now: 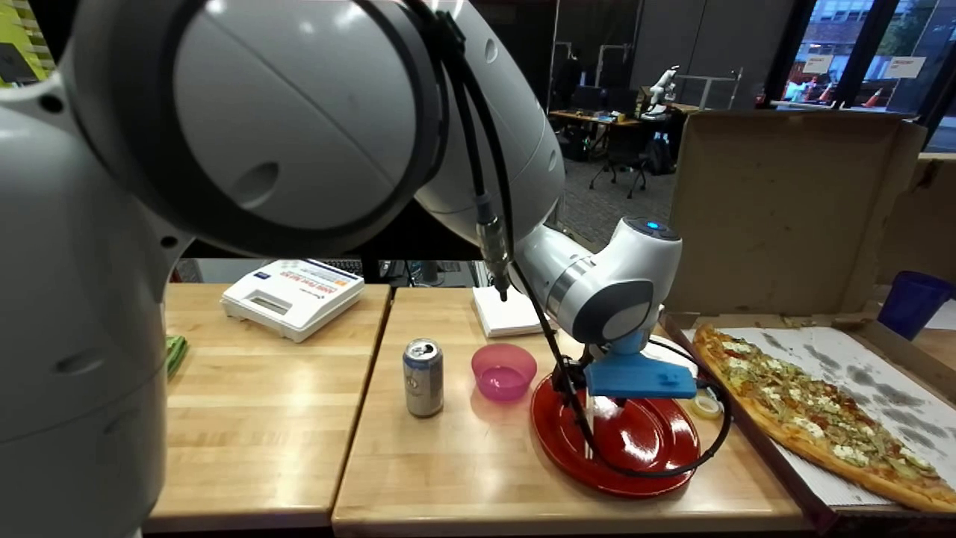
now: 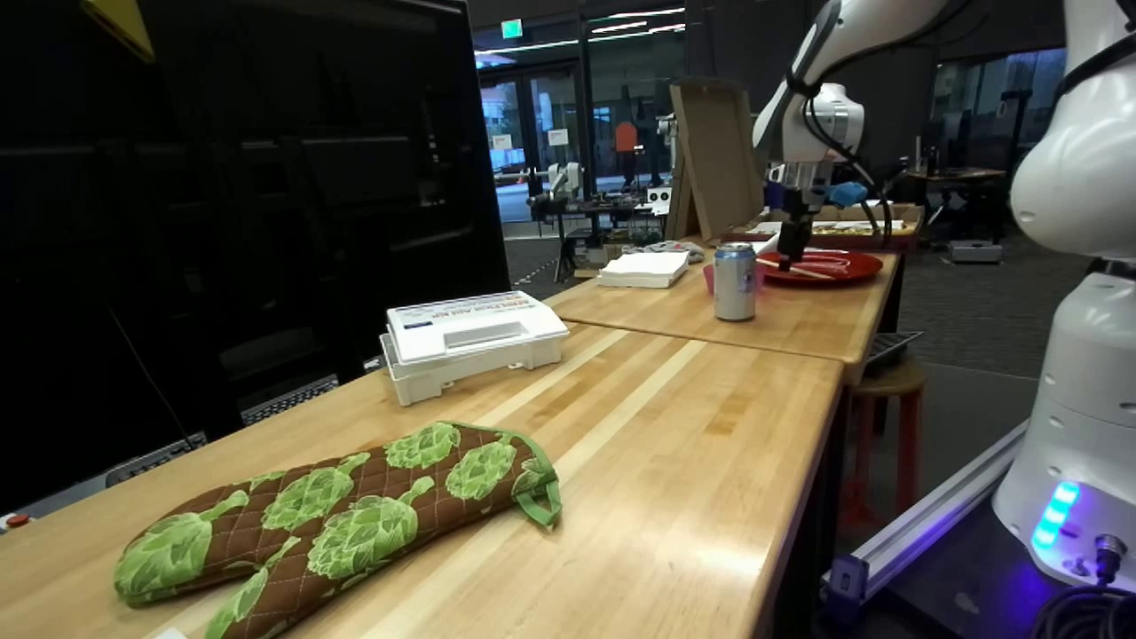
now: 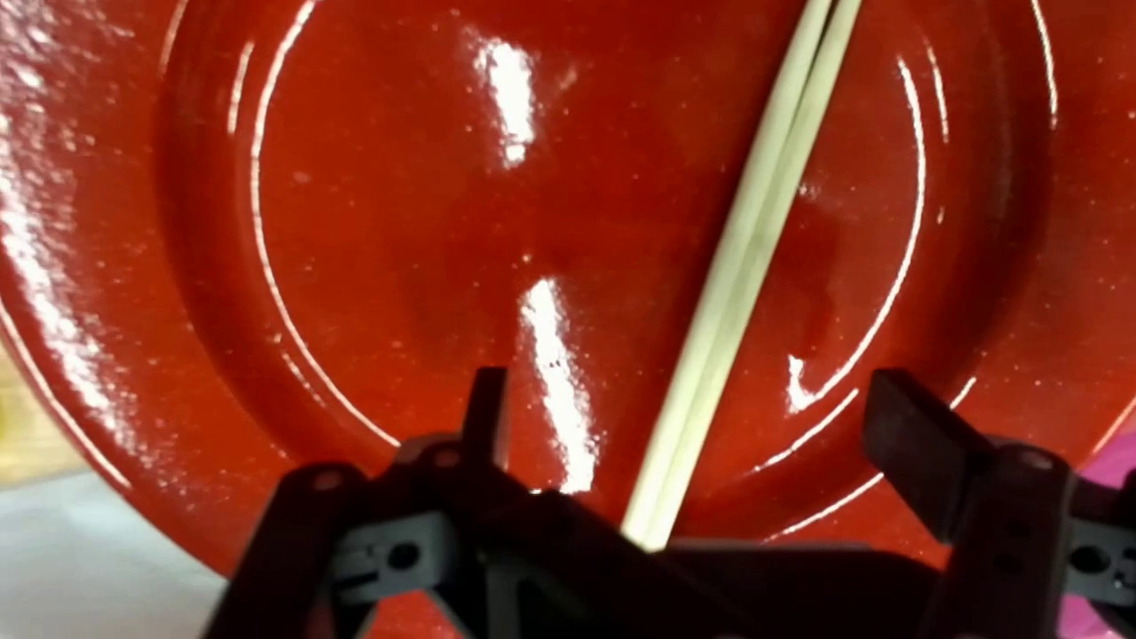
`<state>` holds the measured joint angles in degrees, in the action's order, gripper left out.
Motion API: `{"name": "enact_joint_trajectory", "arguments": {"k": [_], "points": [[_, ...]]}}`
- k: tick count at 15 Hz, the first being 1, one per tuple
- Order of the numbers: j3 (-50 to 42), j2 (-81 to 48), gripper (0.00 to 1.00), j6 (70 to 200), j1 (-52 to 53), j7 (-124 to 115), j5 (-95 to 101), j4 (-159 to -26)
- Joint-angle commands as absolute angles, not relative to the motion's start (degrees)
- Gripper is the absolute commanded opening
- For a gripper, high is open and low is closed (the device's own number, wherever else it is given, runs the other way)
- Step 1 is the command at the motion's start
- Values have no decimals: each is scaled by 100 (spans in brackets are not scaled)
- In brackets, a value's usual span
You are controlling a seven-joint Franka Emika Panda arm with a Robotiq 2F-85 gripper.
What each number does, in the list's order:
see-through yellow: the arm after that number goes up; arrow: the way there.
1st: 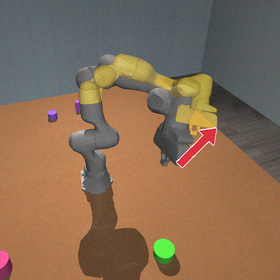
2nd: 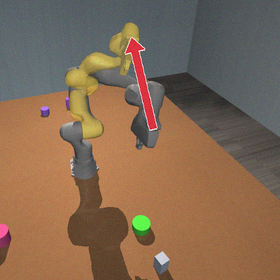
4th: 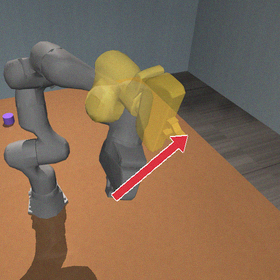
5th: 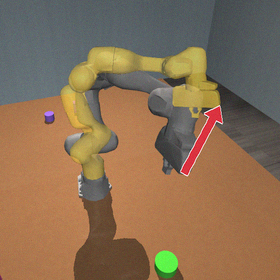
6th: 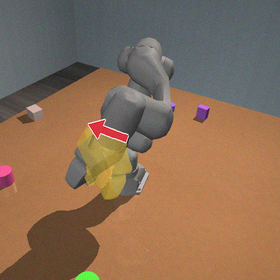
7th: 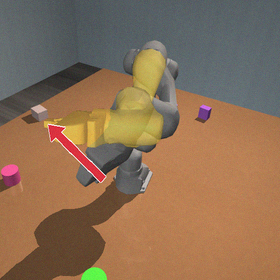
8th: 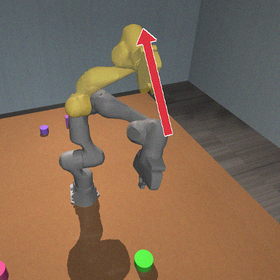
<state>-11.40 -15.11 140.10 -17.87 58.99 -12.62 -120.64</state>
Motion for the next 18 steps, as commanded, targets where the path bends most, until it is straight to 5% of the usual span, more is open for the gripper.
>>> {"name": "enact_joint_trajectory", "arguments": {"k": [1, 11, 12, 18], "points": [[-1063, -1368, 100, 14135, -1817, 5775, -1040, -12187], [-995, -1457, 98, 14055, -1775, 5627, -888, -12060], [-1002, -1470, 76, 14040, -1773, 5588, -855, -12038], [-1000, -1483, 51, 13986, -1780, 5441, -704, -11980]]}}
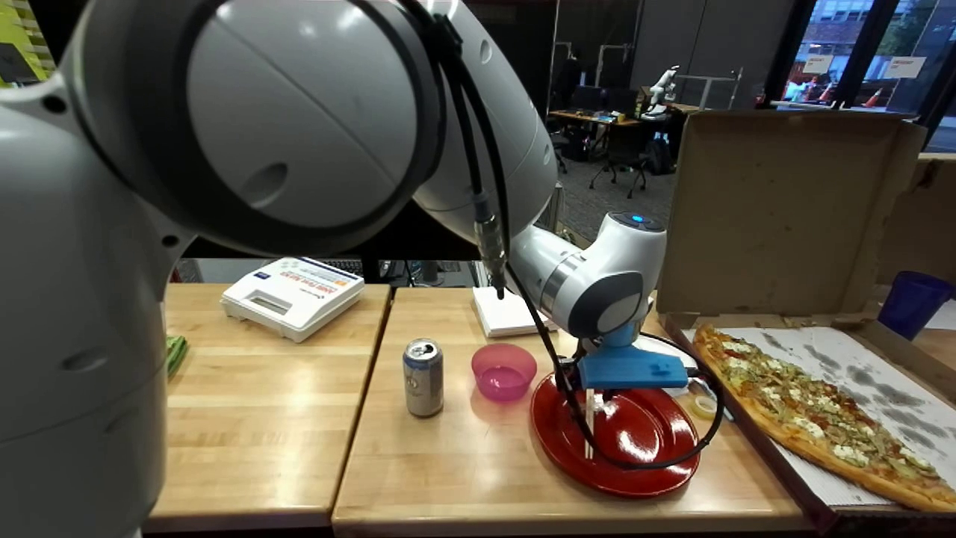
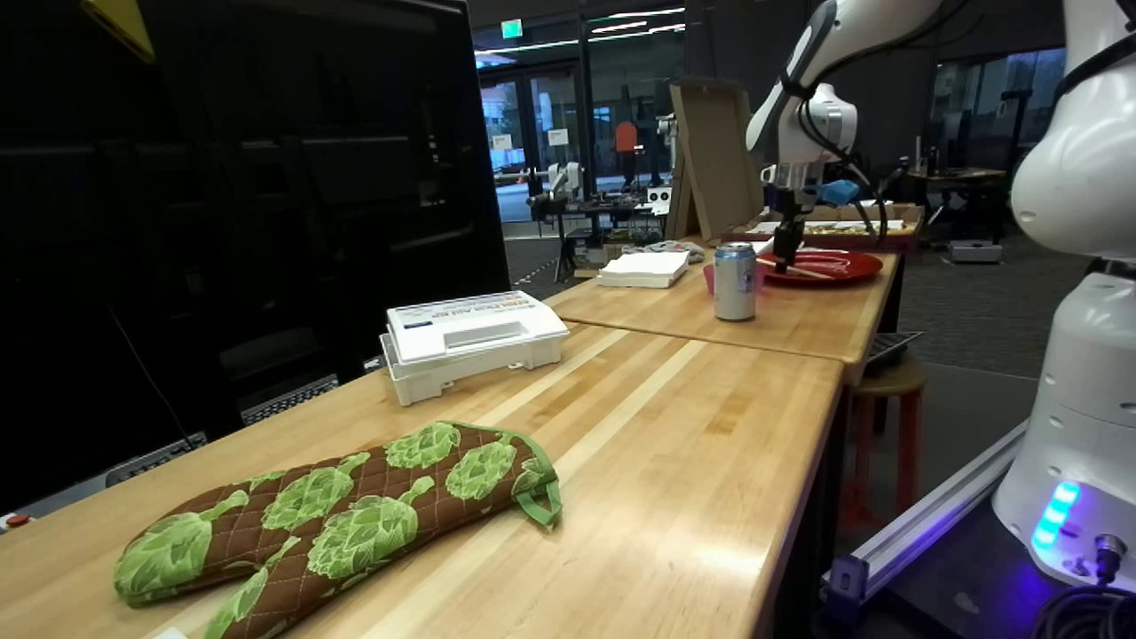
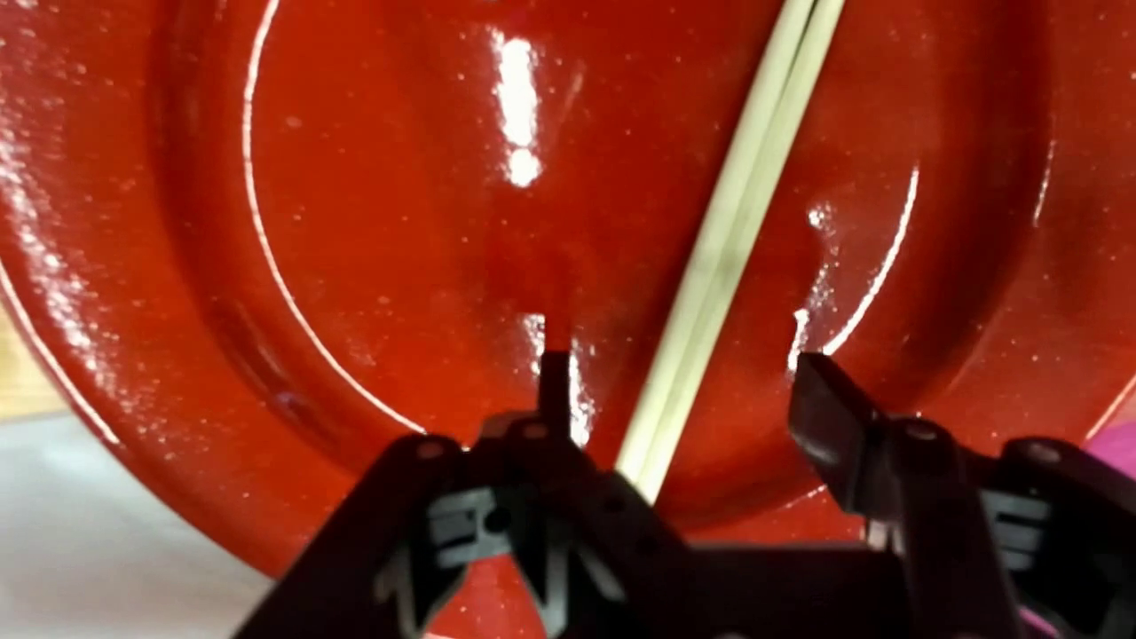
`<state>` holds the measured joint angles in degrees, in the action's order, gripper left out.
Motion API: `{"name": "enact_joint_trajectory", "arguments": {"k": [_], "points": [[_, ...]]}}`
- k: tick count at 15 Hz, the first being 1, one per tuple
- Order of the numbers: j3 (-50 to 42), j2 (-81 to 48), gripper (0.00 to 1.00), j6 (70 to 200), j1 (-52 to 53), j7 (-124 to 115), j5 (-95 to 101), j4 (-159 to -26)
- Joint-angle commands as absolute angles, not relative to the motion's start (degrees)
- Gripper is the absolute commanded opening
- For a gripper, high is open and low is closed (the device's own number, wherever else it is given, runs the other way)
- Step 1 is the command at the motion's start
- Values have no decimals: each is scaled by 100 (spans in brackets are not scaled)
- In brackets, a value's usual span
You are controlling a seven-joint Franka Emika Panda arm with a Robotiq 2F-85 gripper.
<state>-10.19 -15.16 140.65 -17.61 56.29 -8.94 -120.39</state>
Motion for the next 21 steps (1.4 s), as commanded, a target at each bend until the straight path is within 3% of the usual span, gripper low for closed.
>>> {"name": "enact_joint_trajectory", "arguments": {"k": [1, 2, 3, 5, 7, 14, 21], "points": [[-998, -1482, 46, 13978, -1780, 5425, -696, -11972], [-998, -1483, 42, 13972, -1777, 5404, -679, -11963], [-998, -1484, 21, 13970, -1777, 5389, -669, -11953], [-1004, -1477, 16, 13972, -1774, 5365, -632, -11943], [-1006, -1463, 1, 13979, -1777, 5342, -606, -11946], [-1003, -1387, 4, 14000, -1788, 5328, -604, -12020], [-1072, -533, 4, 13696, -1807, 5620, -546, -12581]]}}
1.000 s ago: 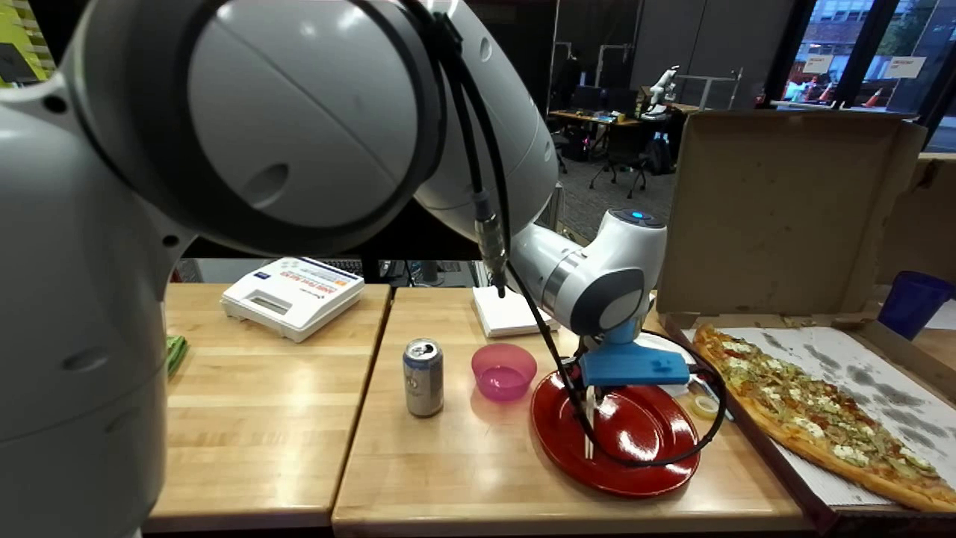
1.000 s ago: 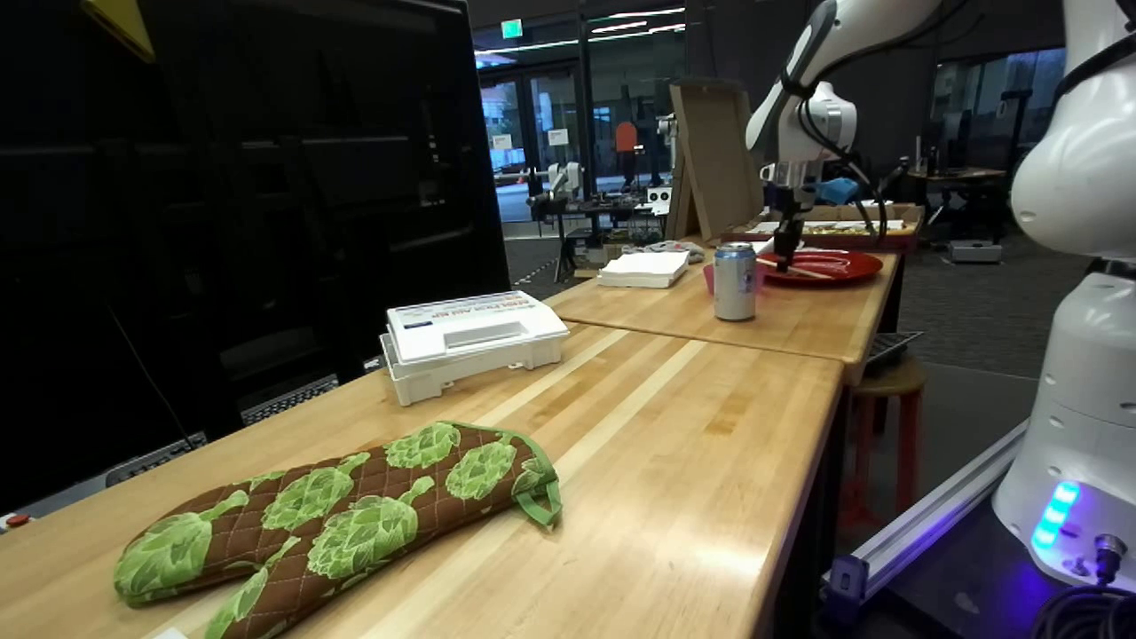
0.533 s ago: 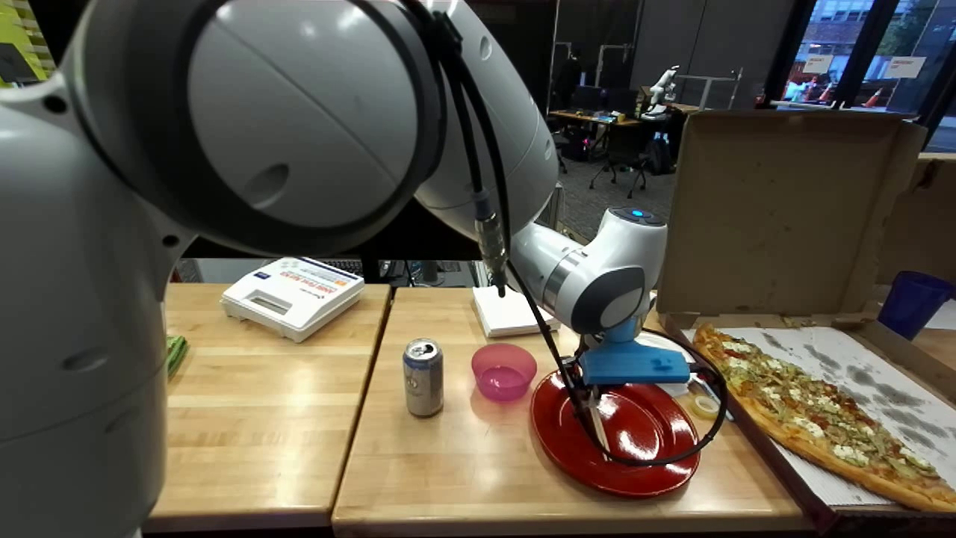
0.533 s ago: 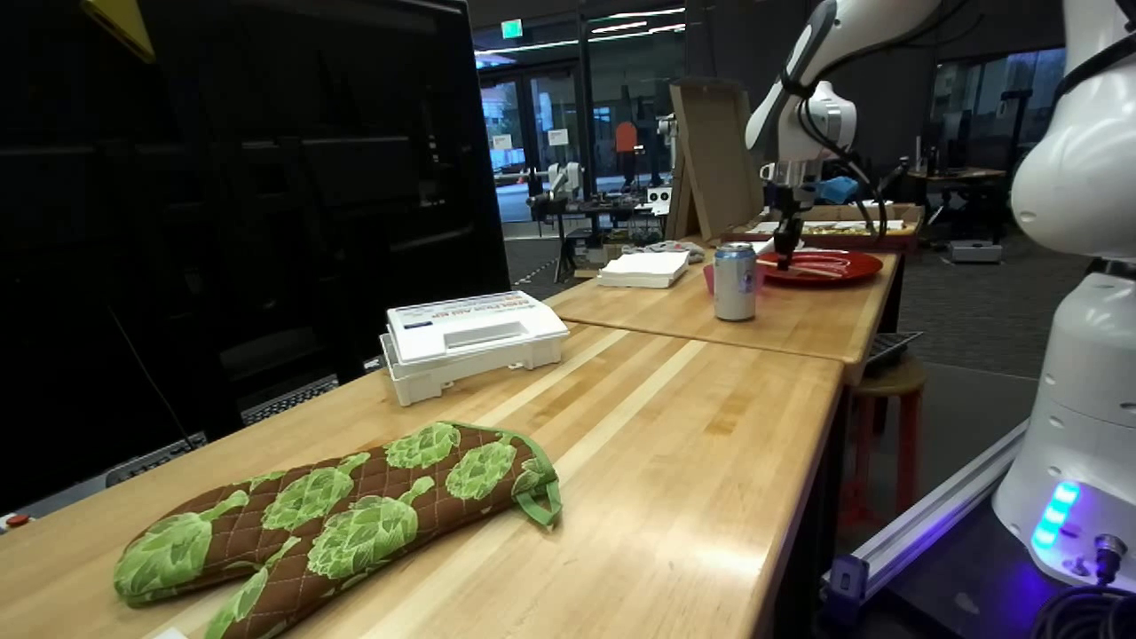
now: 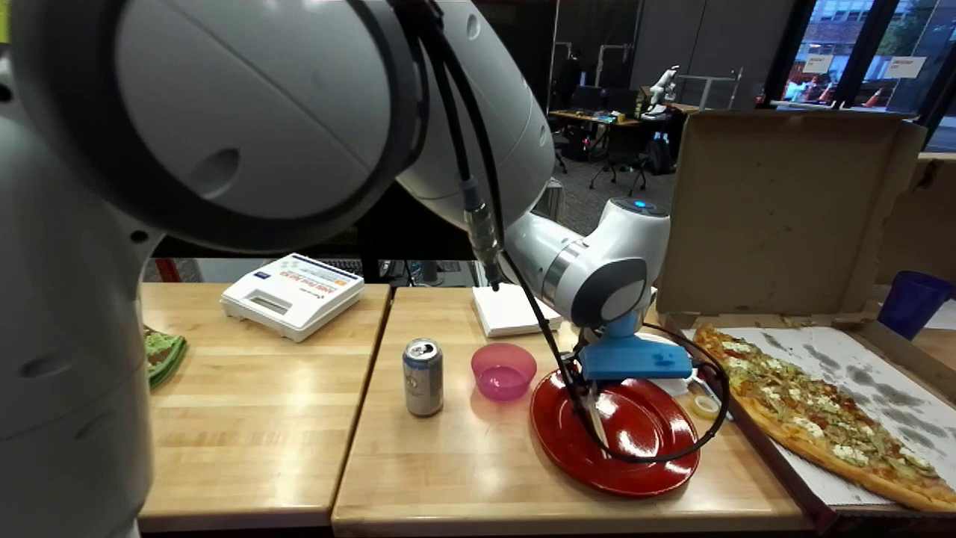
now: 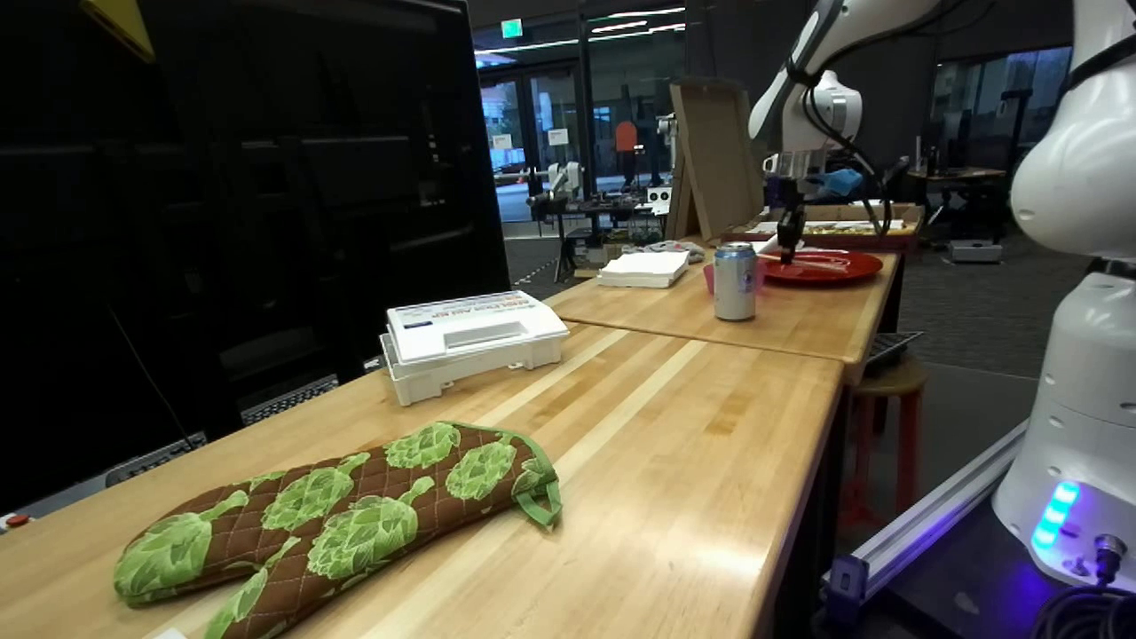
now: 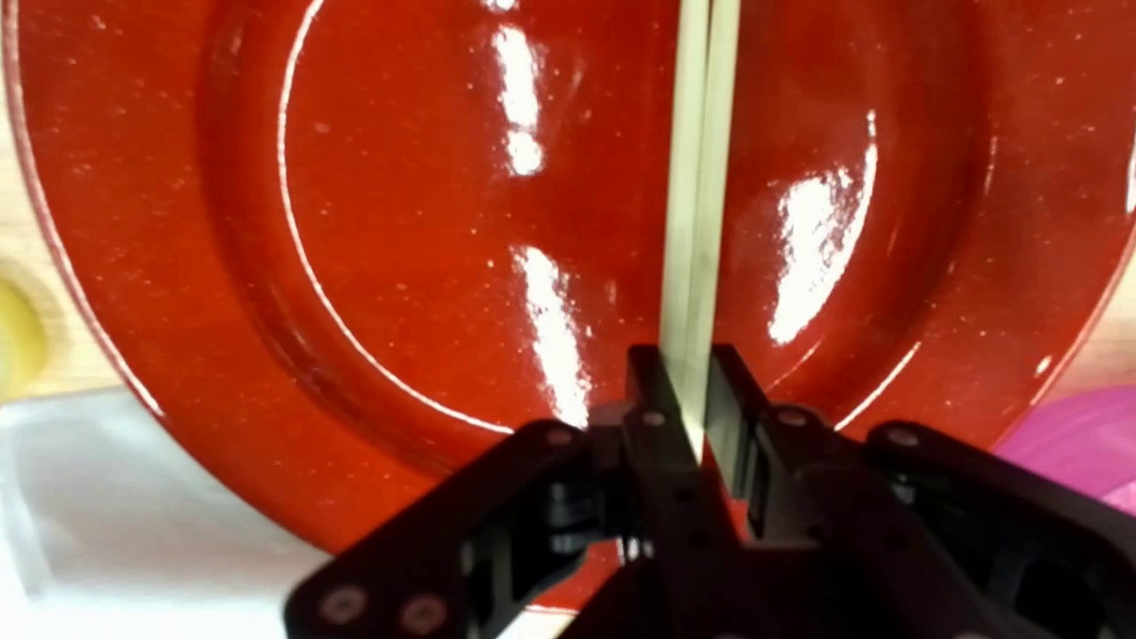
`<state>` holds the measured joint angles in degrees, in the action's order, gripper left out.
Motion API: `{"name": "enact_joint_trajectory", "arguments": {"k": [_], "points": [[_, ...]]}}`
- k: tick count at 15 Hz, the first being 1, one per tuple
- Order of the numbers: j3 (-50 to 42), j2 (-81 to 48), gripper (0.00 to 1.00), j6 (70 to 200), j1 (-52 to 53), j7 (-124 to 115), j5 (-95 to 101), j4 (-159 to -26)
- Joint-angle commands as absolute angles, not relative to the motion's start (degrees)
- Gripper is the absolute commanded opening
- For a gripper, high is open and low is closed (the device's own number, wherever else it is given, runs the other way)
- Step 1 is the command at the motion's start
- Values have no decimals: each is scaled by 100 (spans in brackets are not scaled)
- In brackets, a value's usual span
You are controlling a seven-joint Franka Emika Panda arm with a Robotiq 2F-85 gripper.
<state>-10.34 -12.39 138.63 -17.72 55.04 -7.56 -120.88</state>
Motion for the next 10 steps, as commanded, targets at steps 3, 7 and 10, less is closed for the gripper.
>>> {"name": "enact_joint_trajectory", "arguments": {"k": [3, 7, 10], "points": [[-1177, 55, 4, 13600, -1755, 5708, -346, -12975], [-1281, 792, 4, 13313, -1647, 5707, 335, -13459], [-1275, 1273, 4, 13247, -1565, 5644, 819, -13779]]}}
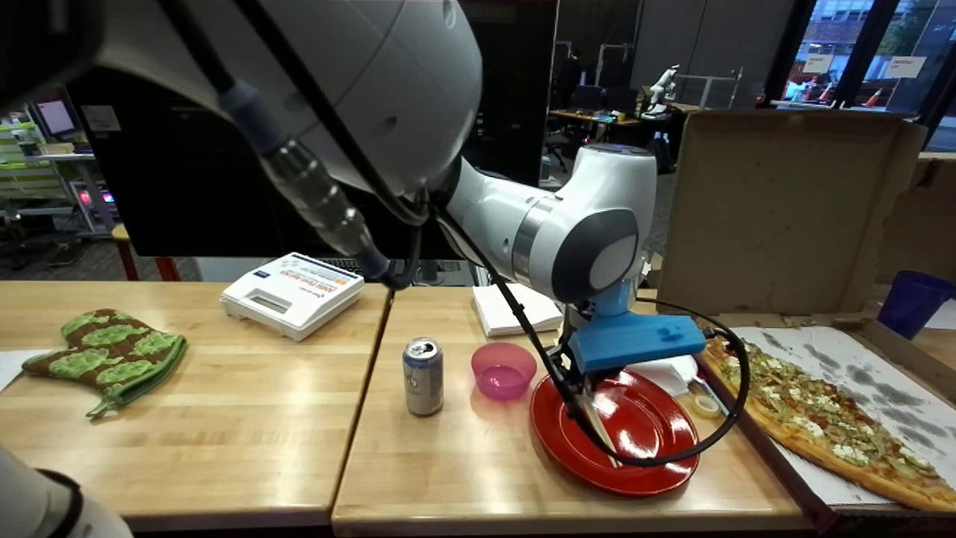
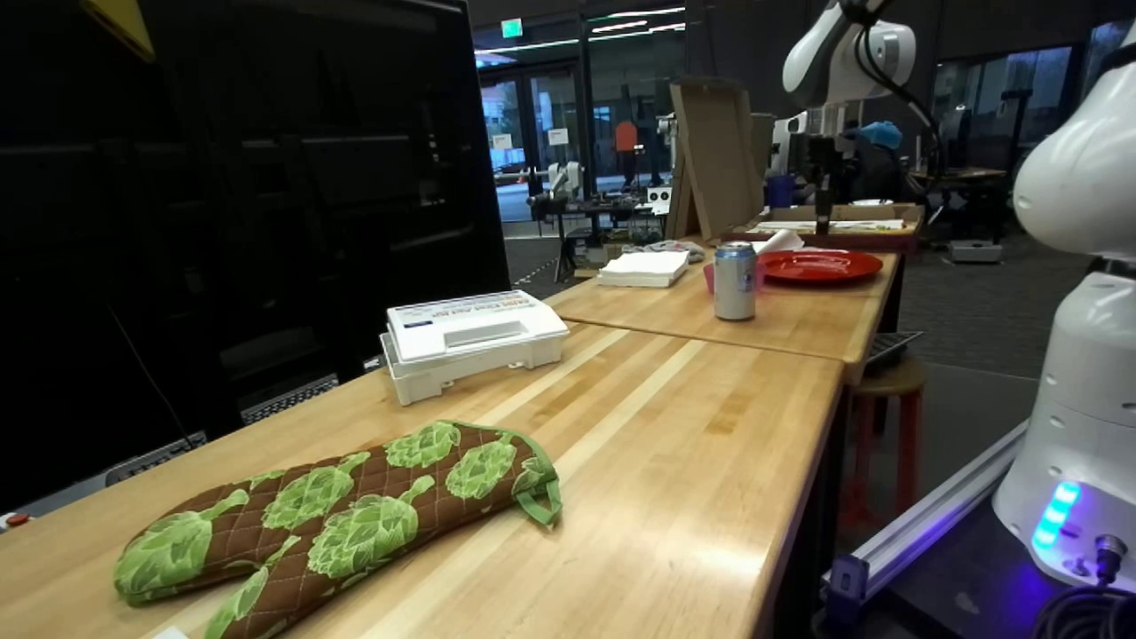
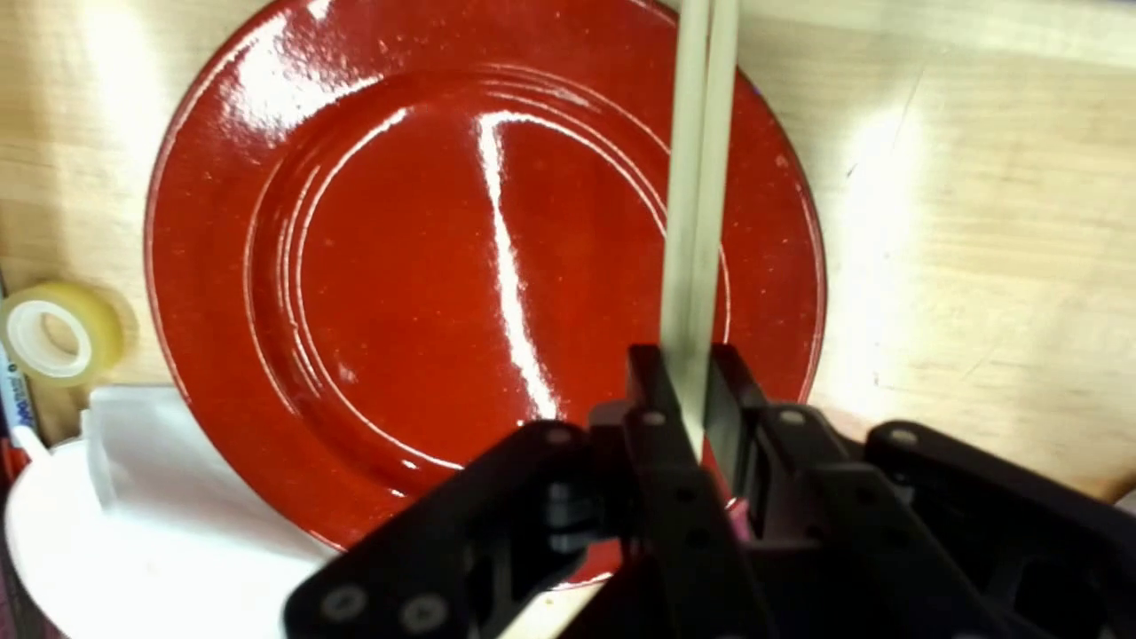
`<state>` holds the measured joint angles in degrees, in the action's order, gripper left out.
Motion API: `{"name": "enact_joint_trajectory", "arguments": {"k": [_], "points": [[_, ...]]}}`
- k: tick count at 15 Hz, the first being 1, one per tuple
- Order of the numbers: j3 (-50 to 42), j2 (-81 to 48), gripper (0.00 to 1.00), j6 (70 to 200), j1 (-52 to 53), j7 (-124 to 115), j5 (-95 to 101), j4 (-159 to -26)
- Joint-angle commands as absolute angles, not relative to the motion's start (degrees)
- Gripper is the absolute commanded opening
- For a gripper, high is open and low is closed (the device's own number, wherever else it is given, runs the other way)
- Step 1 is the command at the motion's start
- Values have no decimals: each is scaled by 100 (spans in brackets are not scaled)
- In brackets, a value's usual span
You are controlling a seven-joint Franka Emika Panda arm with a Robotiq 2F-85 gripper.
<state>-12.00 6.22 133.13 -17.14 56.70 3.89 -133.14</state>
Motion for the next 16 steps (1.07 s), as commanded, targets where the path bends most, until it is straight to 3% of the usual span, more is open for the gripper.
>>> {"name": "enact_joint_trajectory", "arguments": {"k": [1, 16], "points": [[-1260, 1421, 4, 13263, -1534, 5591, 964, -13886], [-978, 2177, 4, 13117, -734, 5393, 1453, -14269]]}}
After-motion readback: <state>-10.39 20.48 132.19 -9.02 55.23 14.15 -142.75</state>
